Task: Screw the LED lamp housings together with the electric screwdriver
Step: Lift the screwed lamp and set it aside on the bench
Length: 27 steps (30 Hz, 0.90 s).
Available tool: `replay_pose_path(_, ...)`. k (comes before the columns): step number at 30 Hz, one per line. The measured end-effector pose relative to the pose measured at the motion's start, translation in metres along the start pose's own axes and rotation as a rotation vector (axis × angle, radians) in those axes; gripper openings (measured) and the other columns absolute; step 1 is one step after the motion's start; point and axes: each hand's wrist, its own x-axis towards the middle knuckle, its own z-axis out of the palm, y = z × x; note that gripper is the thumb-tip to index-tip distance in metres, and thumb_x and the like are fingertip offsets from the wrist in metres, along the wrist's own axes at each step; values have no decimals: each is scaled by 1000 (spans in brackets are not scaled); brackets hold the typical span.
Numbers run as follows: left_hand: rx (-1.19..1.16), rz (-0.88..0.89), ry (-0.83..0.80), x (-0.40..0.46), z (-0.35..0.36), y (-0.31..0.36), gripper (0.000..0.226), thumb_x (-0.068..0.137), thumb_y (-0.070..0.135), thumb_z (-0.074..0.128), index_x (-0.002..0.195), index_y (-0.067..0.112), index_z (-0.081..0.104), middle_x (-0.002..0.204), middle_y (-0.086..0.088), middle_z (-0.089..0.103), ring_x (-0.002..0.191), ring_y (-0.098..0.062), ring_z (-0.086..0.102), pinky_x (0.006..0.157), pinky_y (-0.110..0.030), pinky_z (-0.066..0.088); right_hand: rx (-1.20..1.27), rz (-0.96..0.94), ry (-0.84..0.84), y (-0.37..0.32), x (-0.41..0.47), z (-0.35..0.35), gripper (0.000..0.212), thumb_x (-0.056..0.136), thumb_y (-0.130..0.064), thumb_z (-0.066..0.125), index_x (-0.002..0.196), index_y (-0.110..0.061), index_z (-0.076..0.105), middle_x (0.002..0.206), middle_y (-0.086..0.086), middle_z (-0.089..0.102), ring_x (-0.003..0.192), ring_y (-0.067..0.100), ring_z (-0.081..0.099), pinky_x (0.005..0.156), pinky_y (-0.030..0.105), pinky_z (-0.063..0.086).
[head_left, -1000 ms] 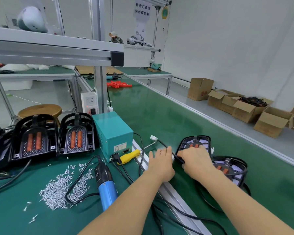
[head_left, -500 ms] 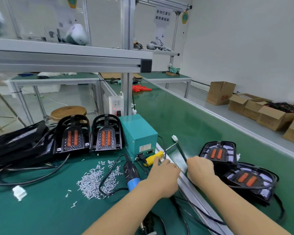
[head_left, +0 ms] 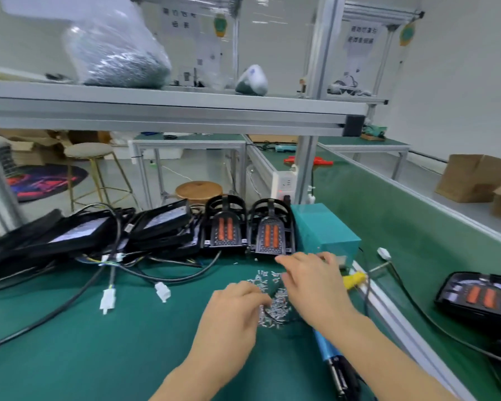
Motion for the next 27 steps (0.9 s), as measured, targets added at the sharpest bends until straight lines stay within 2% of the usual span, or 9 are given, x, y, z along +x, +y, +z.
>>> replay_pose_path(2, 35, -70, 79, -12, -13, -20, 32, 94, 14, 53, 119, 30, 63, 123, 22, 52, 123, -1, 40, 105, -16, 20, 67, -51, -61, -23, 2, 9, 44, 102, -37, 38, 146, -35, 35, 142, -15, 46, 133, 11, 39, 115, 46, 4)
replay_pose_path(6, 114, -173, 197, -27, -36, -53, 36, 94, 17, 54, 128, 29, 57, 138, 21, 42, 139, -4, 23, 109, -14, -3, 121, -157, -182, -62, 7, 27, 50, 103, -43, 34, 151, -35, 22, 153, -19, 29, 143, 5, 19, 113, 54, -16)
replay_pose_path(10, 156, -215, 318, -30, -60, -76, 42, 91, 12, 59, 131, 24, 55, 143, 13, 42, 142, -11, 23, 113, -20, -8, 146, -203, -220, -89, 15, 35, 52, 103, -46, 29, 153, -32, 18, 157, -18, 23, 147, 7, 12, 111, 56, -20)
replay_pose_path(14, 344, -281, 443, -27, -90, -100, 55, 82, 12, 70, 134, 20, 53, 147, 1, 41, 143, -25, 23, 115, -47, 1, 176, -191, -289, -101, 21, 35, 55, 102, -51, 27, 153, -37, 12, 159, -15, 18, 148, 9, 7, 109, 58, -22)
replay_pose_path(17, 473, -385, 487, -24, -117, -122, 68, 79, 16, 72, 141, 16, 44, 151, -4, 35, 144, -27, 17, 113, -53, 0, 230, -149, -314, -104, 22, 33, 56, 101, -54, 27, 152, -42, 9, 160, -14, 16, 148, 9, 6, 109, 56, -24)
replay_pose_path(21, 574, -533, 417, -21, -150, -159, 83, 75, 21, 75, 146, 17, 32, 155, -2, 26, 146, -22, 9, 114, -51, -3, 290, -125, -301, -107, 23, 29, 57, 101, -53, 31, 153, -40, 11, 157, -14, 22, 146, 7, 11, 111, 53, -22)
replay_pose_path(24, 626, -557, 285, -20, -167, -181, 78, 77, 23, 73, 145, 20, 35, 154, 1, 29, 146, -21, 10, 115, -51, -2, 377, -117, -280, -114, 25, 28, 56, 101, -51, 35, 152, -39, 15, 154, -14, 27, 144, 6, 17, 114, 49, -17)
replay_pose_path(25, 642, -549, 265, -21, -170, -185, 75, 78, 23, 72, 144, 21, 37, 153, 2, 31, 146, -20, 11, 116, -50, -1, 428, -113, -260, -118, 27, 27, 56, 100, -50, 37, 152, -39, 18, 154, -13, 30, 143, 6, 21, 117, 48, -11)
replay_pose_path(27, 632, -511, 301, -23, -174, -190, 71, 77, 21, 73, 141, 21, 42, 151, 2, 36, 144, -20, 17, 116, -49, 1, 600, -57, -184, -128, 37, 24, 58, 98, -51, 42, 151, -35, 25, 151, -10, 38, 138, 10, 35, 119, 43, 14)
